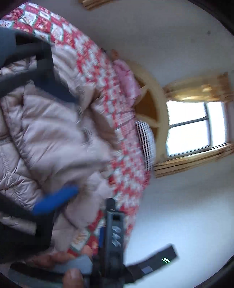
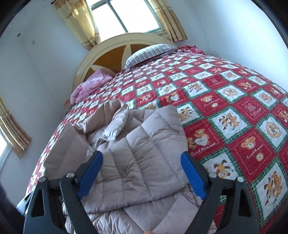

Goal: Fold large clothes
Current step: 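Lay the sleeve across the jacket front and open the left gripper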

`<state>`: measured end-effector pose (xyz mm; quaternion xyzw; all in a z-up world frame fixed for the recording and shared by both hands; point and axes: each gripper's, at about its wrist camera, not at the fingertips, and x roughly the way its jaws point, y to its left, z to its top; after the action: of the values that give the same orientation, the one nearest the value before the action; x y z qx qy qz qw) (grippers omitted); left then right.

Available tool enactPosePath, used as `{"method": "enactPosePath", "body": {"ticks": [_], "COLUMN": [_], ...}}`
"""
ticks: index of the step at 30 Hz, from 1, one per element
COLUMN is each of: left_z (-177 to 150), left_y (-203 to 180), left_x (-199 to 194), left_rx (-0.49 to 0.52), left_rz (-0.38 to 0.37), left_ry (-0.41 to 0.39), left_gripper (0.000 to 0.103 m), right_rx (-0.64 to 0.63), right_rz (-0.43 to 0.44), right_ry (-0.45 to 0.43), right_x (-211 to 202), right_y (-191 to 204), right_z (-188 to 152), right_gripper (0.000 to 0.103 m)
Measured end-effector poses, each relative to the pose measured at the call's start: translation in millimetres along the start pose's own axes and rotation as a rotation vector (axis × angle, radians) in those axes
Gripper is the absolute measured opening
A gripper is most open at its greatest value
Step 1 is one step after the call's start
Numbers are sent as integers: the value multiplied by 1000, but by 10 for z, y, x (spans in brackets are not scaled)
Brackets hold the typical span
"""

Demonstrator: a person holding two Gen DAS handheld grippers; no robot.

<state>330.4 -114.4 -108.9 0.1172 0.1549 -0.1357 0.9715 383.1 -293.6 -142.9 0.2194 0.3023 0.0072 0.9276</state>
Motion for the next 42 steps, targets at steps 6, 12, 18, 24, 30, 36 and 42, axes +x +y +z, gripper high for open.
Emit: {"method": "enactPosePath", "body": {"ticks": [6,12,18,24,30,36,42], "left_z": [56,-77,-319,-925,-1079,-539,-222], "left_y": [316,1335,2288,2556,2593,2429,1961], "left_x": [-44,311,893,1446,1413,891,1201], "left_rx": [-23,-154,-343,-375,-434,-456,-352], "left_rz": [66,271,341,318,292,361,309], "left_ry": [-4,122,280,529,513,314,374], "left_gripper": [102,102,102,102,102,102,102], "right_rx": [3,-125,-276,-424,-466,-491,-489], "right_rz": [27,43,90,-18,-56,-95,-98], "right_ry": [-32,-14,152,269,243,216,203], "right_x": [-40,-44,517,997,990,990,999], "right_y": [125,493,1024,981,918,989,1001], "right_z": [36,1,-140,-636,-792,-858,-845], "right_gripper": [91,87,79,73,73,73,73]}}
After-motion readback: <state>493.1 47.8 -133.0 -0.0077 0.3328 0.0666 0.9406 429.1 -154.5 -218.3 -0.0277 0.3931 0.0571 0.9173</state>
